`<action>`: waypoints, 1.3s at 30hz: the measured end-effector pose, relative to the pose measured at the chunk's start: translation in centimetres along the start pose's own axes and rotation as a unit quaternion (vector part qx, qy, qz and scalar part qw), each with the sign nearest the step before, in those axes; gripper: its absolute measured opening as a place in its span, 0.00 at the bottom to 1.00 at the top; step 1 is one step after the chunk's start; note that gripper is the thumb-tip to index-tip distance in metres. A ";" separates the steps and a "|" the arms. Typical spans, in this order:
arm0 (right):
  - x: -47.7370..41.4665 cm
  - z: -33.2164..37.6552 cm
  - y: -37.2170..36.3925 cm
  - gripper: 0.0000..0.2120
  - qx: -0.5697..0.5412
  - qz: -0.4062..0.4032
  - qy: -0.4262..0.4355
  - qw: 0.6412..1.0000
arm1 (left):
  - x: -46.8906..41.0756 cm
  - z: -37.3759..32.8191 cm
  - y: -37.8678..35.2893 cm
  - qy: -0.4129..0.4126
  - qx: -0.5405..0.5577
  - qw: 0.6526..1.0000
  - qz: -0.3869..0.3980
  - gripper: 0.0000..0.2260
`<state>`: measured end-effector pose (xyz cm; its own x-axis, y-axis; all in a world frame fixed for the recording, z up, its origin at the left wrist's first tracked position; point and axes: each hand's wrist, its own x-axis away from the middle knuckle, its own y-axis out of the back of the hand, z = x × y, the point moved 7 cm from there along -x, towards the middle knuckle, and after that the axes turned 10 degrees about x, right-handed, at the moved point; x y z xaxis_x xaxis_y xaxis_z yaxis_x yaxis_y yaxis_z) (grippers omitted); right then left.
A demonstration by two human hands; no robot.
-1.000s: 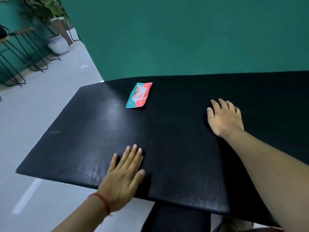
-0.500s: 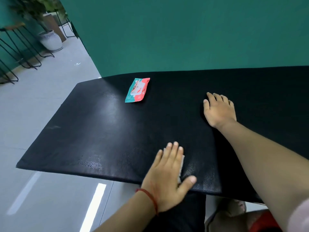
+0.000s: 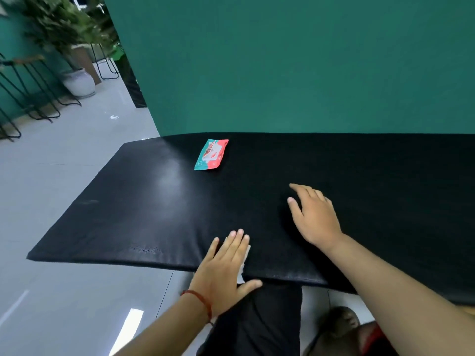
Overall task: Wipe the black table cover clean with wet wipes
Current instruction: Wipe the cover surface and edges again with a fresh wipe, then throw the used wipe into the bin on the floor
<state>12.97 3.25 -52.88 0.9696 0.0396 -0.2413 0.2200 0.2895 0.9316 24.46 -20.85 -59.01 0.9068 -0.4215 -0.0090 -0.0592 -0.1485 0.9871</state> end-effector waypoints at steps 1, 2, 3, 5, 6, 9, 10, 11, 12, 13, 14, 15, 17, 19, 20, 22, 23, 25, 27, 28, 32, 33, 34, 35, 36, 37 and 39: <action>0.7 0.2 -0.2 0.23 -0.009 0.008 0.000 1.000 | 0.4 1.7 0.1 0.015 -0.009 1.000 -0.004 0.44; 1.7 0.8 0.1 0.23 -0.014 0.012 0.005 1.000 | 1.3 3.1 0.6 0.030 -0.018 0.999 -0.010 0.44; 2.3 1.2 0.0 0.23 -0.021 0.017 0.008 1.000 | 1.7 4.7 0.5 0.043 -0.027 0.999 -0.008 0.44; 3.7 2.6 0.2 0.23 -0.030 0.027 0.022 0.999 | 2.9 7.7 0.6 0.079 -0.034 0.996 0.023 0.41; 4.3 3.5 0.4 0.23 -0.036 0.034 0.030 0.998 | 3.6 9.0 1.1 0.101 -0.040 0.993 0.038 0.38; 5.7 7.4 1.4 0.22 -0.058 0.055 0.078 0.994 | 5.2 11.3 3.5 0.148 -0.046 0.985 0.079 0.39; 6.1 9.0 1.8 0.22 -0.061 0.062 0.102 0.991 | 5.6 11.6 4.3 0.159 -0.014 0.983 0.095 0.40; 6.5 10.7 2.1 0.21 -0.064 0.071 0.122 0.988 | 6.0 11.4 5.2 0.166 0.026 0.979 0.115 0.39; 6.8 12.3 2.4 0.21 -0.068 0.083 0.142 0.984 | 6.2 11.3 6.6 0.175 0.080 0.974 0.119 0.37; 7.4 13.9 2.6 0.20 -0.074 0.096 0.159 0.980 | 6.6 11.4 8.1 0.191 0.134 0.967 0.099 0.33; 7.8 15.6 2.8 0.19 -0.083 0.105 0.178 0.975 | 7.0 11.5 9.8 0.202 0.183 0.960 0.058 0.28; 8.2 17.2 3.2 0.19 -0.095 0.112 0.196 0.970 | 7.6 11.4 11.5 0.214 0.239 0.947 0.018 0.24; 9.2 20.3 3.8 0.20 -0.134 0.127 0.224 0.957 | 9.4 11.0 14.1 0.233 0.376 0.896 -0.032 0.17; 9.6 22.3 4.2 0.21 -0.193 0.145 0.231 0.942 | 10.2 9.4 14.8 0.248 0.532 0.809 -0.036 0.13; 10.1 23.4 4.7 0.22 -0.222 0.151 0.237 0.934 | 10.9 9.0 15.2 0.255 0.581 0.772 -0.047 0.13; 10.9 25.9 5.9 0.22 -0.261 0.146 0.255 0.920 | 12.5 8.5 16.4 0.266 0.680 0.679 -0.078 0.10; 11.2 27.1 6.5 0.22 -0.275 0.138 0.267 0.913 | 13.0 8.4 17.0 0.259 0.732 0.624 -0.086 0.07; 12.2 29.2 7.5 0.22 -0.289 0.114 0.292 0.905 | 13.7 7.6 18.2 0.226 0.812 0.529 -0.093 0.02; 13.1 31.0 8.2 0.24 -0.269 0.076 0.320 0.905 | 14.2 7.1 19.0 0.197 0.858 0.461 -0.109 0.09; 13.6 31.9 8.6 0.25 -0.250 0.055 0.338 0.906 | 14.4 7.2 19.1 0.196 0.868 0.436 -0.130 0.13; 14.1 35.4 8.8 0.16 -0.189 0.001 0.386 0.903 | 16.1 8.9 19.6 0.200 0.857 0.434 -0.196 0.15; 13.9 36.1 8.5 0.14 -0.194 0.013 0.384 0.903 | 16.7 9.4 19.7 0.195 0.855 0.439 -0.193 0.15; 13.7 36.8 8.3 0.12 -0.204 0.028 0.377 0.903 | 17.3 10.0 19.7 0.184 0.851 0.452 -0.193 0.16; 13.4 37.5 7.8 0.10 -0.216 0.042 0.368 0.903 | 18.0 10.6 19.5 0.175 0.852 0.455 -0.191 0.19; 13.1 38.1 7.5 0.09 -0.222 0.051 0.358 0.906 | 18.6 11.1 19.1 0.164 0.854 0.459 -0.183 0.21; 12.9 38.8 6.9 0.08 -0.227 0.064 0.350 0.907 | 19.3 11.4 18.7 0.161 0.855 0.462 -0.173 0.23; 13.0 40.5 5.6 0.07 -0.231 0.101 0.340 0.906 | 20.9 12.6 18.0 0.152 0.865 0.445 -0.175 0.23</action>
<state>31.18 -33.35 -39.81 0.6603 0.6715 -0.3364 -0.1763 0.5739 0.7997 37.11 -43.56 -43.47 0.9857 -0.0009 0.1686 0.1137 -0.7351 -0.6684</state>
